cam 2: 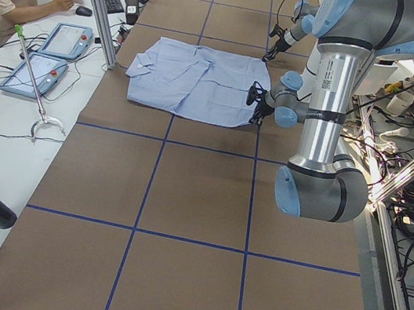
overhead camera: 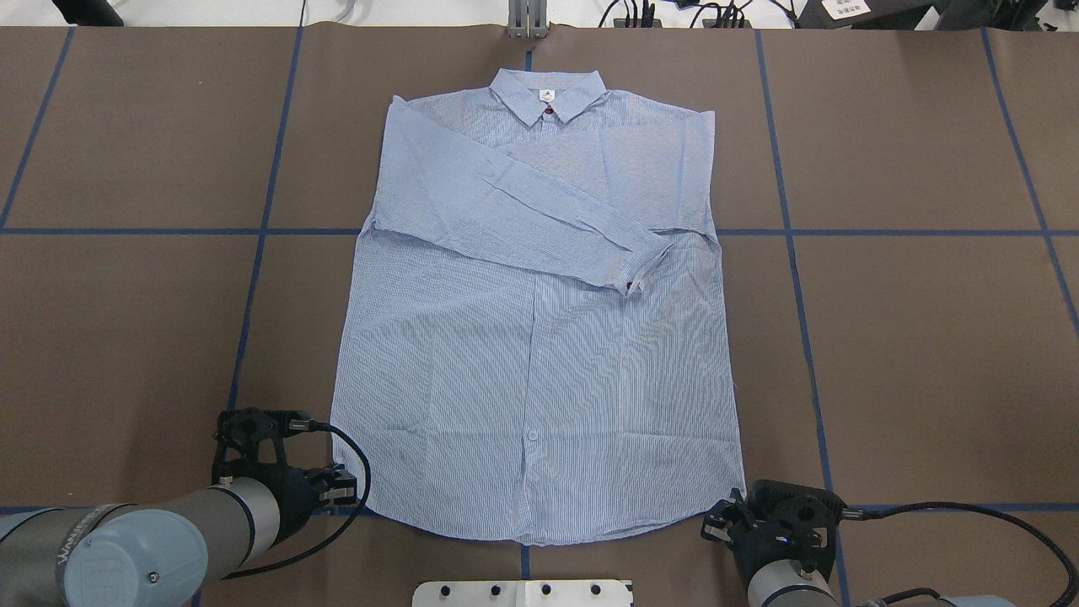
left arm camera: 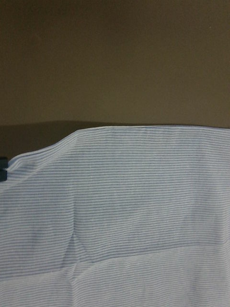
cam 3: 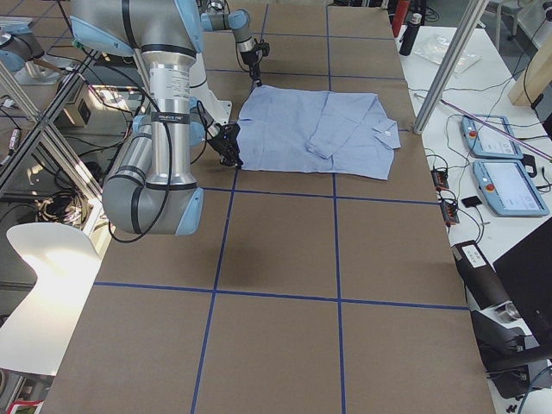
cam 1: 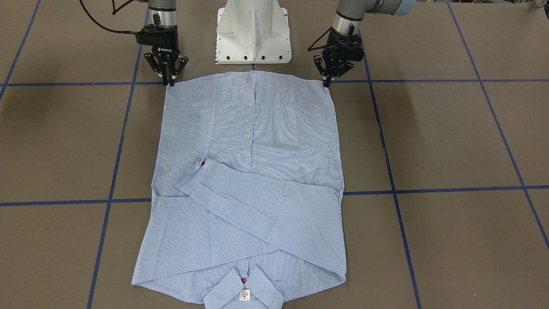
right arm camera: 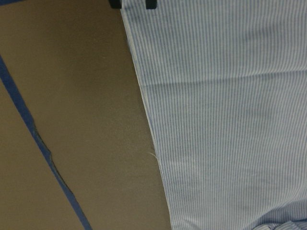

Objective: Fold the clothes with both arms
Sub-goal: 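Hold both hem corners with both grippers, adjusting grip slightly, then lift both hem corners and carry them toward the collar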

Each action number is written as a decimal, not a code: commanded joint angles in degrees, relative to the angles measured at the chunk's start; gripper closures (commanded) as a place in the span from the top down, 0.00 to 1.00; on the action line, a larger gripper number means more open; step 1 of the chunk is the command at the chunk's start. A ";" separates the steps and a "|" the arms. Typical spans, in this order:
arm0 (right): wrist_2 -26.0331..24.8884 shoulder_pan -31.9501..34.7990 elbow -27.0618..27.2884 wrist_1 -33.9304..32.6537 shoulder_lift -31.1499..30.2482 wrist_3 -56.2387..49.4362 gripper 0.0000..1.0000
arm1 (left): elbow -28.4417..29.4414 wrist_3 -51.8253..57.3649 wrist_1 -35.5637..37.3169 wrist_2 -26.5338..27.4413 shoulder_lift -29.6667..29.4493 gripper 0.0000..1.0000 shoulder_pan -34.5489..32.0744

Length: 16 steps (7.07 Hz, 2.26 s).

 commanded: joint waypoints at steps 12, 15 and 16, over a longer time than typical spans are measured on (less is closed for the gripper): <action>4.96 1.46 23.84 -14.24 2.47 1.50 0.00 | -27.88 0.88 18.33 -9.38 0.75 0.00 -0.97; 9.82 1.79 33.86 -25.31 9.40 1.32 0.00 | -36.65 0.97 24.16 -16.67 -0.21 0.00 -5.41; 10.01 4.42 33.77 -25.93 9.77 0.71 0.00 | -36.30 3.84 25.65 -18.53 -1.09 0.00 -9.10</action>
